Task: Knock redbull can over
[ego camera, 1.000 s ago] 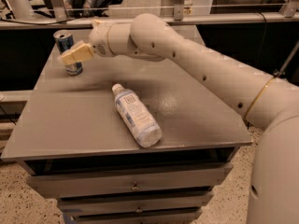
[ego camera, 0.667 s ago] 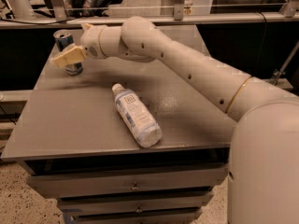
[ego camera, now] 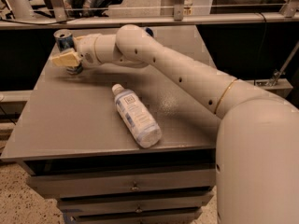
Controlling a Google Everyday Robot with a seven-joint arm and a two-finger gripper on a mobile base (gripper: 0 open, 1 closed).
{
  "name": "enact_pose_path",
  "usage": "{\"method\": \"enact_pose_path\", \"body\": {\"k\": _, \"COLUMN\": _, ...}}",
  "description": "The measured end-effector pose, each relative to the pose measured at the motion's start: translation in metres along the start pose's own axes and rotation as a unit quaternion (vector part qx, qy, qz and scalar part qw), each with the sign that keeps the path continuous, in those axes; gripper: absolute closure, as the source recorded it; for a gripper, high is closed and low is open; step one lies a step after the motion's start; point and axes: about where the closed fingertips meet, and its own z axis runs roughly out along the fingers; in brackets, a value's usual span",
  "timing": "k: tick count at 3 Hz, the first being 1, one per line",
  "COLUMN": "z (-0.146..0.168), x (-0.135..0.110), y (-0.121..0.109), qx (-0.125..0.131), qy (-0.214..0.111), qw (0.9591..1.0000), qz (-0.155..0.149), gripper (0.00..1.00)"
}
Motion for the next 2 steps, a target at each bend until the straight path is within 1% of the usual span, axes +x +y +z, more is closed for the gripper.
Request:
{"method": "enact_pose_path", "body": {"k": 1, "z": -0.006, "x": -0.002, "y": 0.002, "qx": 0.002, "qy": -0.002, "qw": 1.0, "qz": 0.005, "gripper": 0.62}}
{"method": "enact_pose_path", "body": {"k": 2, "z": -0.047, "x": -0.02, "y": -0.008, "qx": 0.023, "qy": 0.012, "qw": 0.9997, "qz": 0.005, "gripper": 0.86}}
